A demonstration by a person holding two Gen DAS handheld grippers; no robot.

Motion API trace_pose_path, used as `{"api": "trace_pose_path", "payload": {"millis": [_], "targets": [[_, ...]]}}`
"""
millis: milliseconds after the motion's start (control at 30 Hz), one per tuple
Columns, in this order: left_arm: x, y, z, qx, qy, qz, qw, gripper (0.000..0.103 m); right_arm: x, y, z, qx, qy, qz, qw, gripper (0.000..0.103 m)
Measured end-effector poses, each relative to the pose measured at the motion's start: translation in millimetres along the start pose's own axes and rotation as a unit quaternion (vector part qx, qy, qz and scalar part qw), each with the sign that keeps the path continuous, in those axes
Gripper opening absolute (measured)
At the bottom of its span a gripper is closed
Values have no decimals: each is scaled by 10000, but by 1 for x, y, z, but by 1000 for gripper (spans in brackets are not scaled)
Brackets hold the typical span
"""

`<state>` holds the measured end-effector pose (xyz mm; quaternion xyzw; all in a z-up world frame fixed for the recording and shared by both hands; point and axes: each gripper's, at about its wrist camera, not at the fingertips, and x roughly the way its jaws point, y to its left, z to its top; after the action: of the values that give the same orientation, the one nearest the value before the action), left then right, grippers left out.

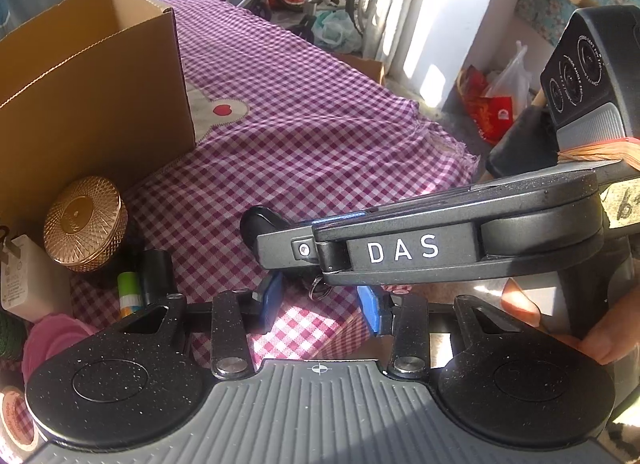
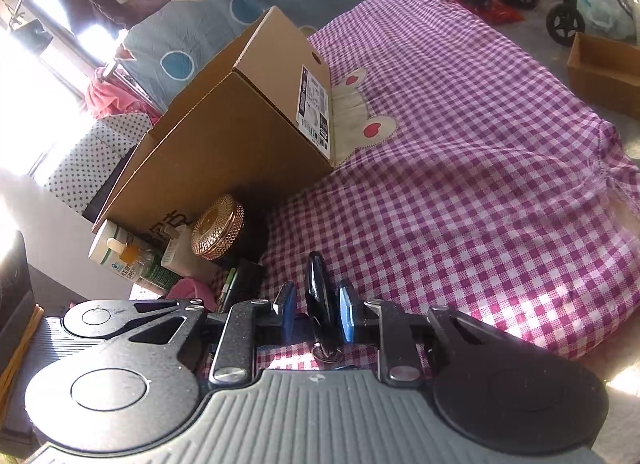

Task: Organize rigid objects
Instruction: 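Carry the key fob with the right tool into the box and release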

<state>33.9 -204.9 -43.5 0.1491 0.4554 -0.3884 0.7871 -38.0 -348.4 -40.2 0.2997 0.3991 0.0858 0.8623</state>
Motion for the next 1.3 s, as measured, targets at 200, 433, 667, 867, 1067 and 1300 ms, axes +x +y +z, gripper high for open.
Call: {"api": "trace_pose_path", "payload": {"millis": [200,433,667,867,1067,1300], "targets": [[4,1,5,17,-44,255,9997,41,1,-8,0,219,-17,83,9997,18],[7,1,10,40,-106,313,9994,43,0,-9,2,313,-6,106,9995,17],[-19,-4,8,141,-376,364,9985,43,-19,13,2,224,-146,145,9995,17],[-73,0,9,279,-936,563,9936,43,-42,63,13,-241,-465,319,9981,18],[-135,20,18,231,-1591,1211,9795,45,-45,130,50,-878,-729,880,9896,18],[-168,69,44,-196,-1681,1890,9673,46,-1,192,109,-1228,-324,1444,9813,17]]}}
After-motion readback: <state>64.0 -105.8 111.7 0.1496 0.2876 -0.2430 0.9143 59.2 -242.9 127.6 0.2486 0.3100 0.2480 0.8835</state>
